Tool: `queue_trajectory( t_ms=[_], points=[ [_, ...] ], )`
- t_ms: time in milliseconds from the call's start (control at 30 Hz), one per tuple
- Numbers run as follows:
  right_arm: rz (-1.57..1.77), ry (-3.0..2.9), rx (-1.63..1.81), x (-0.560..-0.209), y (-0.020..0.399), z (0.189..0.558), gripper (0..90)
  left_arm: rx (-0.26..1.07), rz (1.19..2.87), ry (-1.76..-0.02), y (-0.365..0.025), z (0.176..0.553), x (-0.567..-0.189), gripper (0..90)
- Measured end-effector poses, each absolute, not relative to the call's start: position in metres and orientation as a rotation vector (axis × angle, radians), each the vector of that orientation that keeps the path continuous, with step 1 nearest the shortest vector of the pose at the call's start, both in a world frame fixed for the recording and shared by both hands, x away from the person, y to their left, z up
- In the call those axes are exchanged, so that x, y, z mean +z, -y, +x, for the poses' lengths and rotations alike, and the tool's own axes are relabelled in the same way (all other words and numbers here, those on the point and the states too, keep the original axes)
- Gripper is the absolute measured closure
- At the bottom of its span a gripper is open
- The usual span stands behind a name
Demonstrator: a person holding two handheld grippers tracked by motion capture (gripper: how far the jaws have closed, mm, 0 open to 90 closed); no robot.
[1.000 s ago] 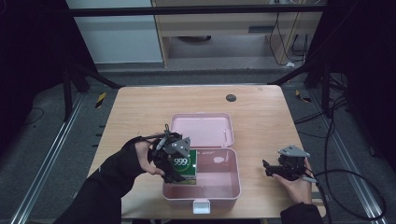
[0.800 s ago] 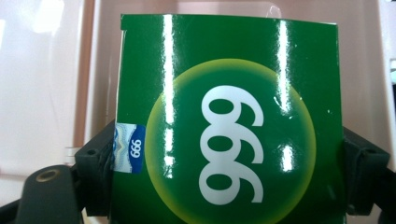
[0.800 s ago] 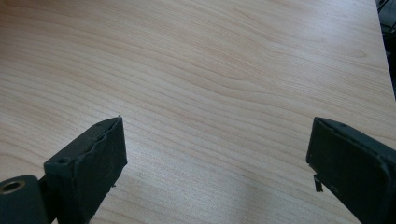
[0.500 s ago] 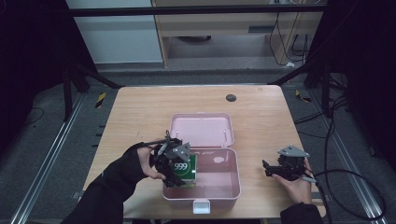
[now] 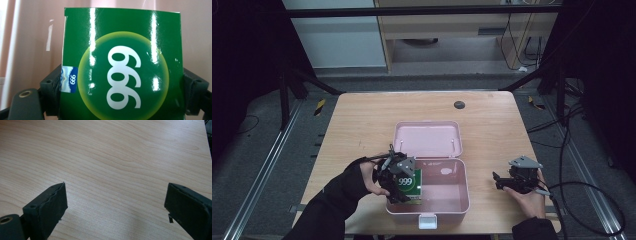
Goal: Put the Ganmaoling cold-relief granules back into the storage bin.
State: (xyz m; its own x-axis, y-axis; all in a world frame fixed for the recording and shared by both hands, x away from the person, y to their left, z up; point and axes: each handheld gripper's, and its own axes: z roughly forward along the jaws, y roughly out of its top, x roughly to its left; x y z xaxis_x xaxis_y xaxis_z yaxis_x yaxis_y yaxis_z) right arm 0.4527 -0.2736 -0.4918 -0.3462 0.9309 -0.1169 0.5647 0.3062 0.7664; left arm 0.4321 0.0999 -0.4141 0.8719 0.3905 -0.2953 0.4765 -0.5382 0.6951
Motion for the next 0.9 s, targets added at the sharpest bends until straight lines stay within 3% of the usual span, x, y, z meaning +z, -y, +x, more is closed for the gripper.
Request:
queue_trajectory(
  t_ms=[500, 900],
  points=[
    [1.332, -2.025, 0.846, -0.492, 0.273, 0.453, 3.2, -0.144, 2.226, -0.604, -0.102, 0.430, -0.423, 10.7],
    [1.331, -2.019, 0.847, -0.491, 0.274, 0.453, 3.0, -0.061, 2.170, -0.509, -0.121, 0.433, -0.379, 13.8]
  ],
)
